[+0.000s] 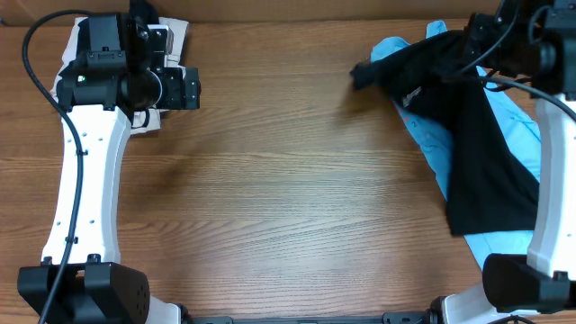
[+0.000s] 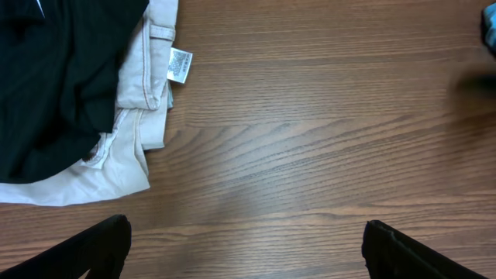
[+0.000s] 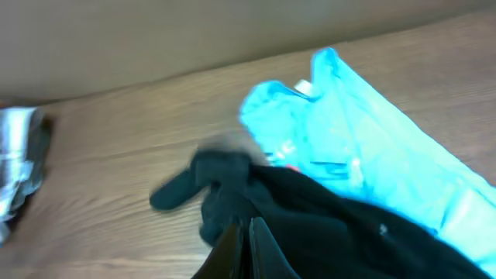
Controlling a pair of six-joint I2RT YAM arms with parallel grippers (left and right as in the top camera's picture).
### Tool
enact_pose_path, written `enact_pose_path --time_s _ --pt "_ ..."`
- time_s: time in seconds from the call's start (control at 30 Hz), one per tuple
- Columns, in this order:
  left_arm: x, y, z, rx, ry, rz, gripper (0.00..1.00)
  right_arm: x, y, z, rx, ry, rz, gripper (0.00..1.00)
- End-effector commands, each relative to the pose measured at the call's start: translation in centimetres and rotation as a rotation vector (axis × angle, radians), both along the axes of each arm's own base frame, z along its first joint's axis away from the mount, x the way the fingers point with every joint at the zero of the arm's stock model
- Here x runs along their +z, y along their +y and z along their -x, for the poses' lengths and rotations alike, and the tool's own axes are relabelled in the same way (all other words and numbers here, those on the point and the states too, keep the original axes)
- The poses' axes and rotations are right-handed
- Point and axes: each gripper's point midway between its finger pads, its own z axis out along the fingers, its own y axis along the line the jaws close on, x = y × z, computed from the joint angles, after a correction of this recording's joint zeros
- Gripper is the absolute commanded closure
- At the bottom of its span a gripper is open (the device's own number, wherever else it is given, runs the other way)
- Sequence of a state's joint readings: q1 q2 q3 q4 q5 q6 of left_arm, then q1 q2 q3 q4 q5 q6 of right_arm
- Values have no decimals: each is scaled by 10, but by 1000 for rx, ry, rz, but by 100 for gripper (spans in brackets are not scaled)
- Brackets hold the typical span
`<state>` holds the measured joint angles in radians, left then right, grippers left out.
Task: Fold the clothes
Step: 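Drag the black t-shirt left off the blue shirt with the right gripper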
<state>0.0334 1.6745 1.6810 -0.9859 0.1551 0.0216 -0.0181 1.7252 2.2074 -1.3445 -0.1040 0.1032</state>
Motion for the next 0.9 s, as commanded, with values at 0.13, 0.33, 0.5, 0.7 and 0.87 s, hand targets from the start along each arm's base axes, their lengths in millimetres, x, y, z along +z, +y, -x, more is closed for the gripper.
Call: enact_pose_path --time_s 0.13,0.33,0.5,0.7,0.87 --pt "3 10 -4 24 -11 -9 2 39 123 68 425 2 -121 96" --pt "3 15 -4 35 -12 -9 1 10 218 129 690 169 -152 96" --pt "2 31 -2 74 -3 -7 0 13 264 165 815 166 -158 93" --pt "1 40 0 95 7 -7 0 14 240 143 664 129 -91 44" --pt "0 38 1 90 10 -3 0 4 152 77 239 92 46 24"
